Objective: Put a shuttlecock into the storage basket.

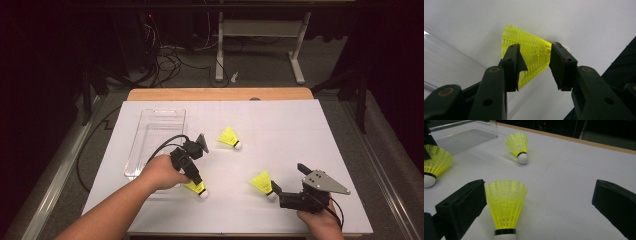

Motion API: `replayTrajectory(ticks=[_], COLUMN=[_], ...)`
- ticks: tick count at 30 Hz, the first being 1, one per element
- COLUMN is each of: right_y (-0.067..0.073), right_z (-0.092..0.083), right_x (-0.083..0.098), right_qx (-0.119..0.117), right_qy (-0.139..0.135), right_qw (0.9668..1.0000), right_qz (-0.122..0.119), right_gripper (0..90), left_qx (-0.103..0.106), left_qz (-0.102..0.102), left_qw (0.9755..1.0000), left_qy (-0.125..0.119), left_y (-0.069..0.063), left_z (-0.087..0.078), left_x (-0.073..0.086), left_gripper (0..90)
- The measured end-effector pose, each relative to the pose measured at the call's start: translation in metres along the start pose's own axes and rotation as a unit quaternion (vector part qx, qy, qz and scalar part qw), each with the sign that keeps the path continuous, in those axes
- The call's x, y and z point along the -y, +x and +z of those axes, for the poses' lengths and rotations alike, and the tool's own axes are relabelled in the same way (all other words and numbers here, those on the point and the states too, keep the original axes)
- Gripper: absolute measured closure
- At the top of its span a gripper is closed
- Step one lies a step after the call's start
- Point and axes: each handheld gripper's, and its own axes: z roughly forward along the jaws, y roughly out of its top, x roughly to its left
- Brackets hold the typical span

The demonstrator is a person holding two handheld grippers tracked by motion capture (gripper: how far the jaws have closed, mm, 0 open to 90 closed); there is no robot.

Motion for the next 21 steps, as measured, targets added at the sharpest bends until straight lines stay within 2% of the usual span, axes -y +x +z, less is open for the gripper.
replayTrajectory(ticks=[9,13,21], right_y=[-0.0004,-0.0005,-0.0006], right_z=[-0.0003,-0.0002,0.0000], right_x=[0.0002,0.0003,0.0005], right_qx=[0.001,0.001,0.001], right_qy=[-0.001,-0.001,0.000], right_qw=[1.0000,1.0000,1.0000], right_qz=[0.001,0.001,-0.001], right_gripper=[0.1,0.1,0.1], left_qx=[0.004,0.015,0.018], left_qz=[0.008,0.004,0.002], left_qw=[1.0000,0.9999,0.9998], left_qy=[0.004,-0.003,-0.009], left_y=[0.0002,0.0021,0.0028], left_z=[0.0027,0.0012,0.0003], left_x=[-0.0014,-0.0009,0.0006], left_gripper=[65.9,70.1,73.8])
